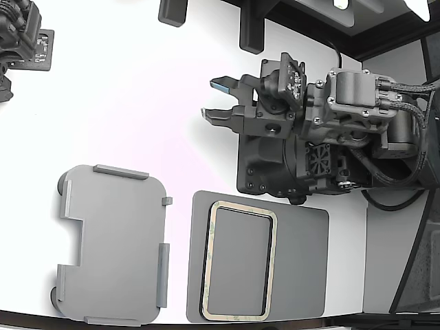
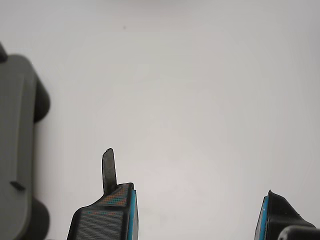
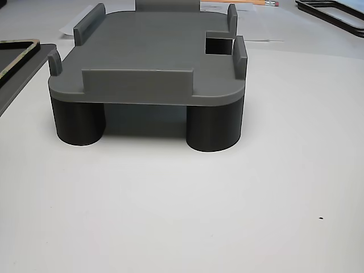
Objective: Move top rectangular frame to the holder.
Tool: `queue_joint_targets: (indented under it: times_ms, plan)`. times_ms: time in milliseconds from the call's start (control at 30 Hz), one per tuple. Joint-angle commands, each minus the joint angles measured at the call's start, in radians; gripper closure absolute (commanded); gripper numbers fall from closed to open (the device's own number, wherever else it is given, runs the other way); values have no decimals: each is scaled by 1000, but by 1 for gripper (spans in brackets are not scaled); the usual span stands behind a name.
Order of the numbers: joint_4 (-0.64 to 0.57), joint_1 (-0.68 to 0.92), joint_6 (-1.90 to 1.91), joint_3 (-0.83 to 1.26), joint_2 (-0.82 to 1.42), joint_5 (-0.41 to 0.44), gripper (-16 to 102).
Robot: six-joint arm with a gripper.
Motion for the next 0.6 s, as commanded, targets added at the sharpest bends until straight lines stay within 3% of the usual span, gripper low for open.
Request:
queue_joint_targets:
  times_ms: [0, 567]
  plan:
    - [-236, -14, -74, 17, 23, -29, -14]
    - [-264, -9, -115, 17, 23, -18, -14]
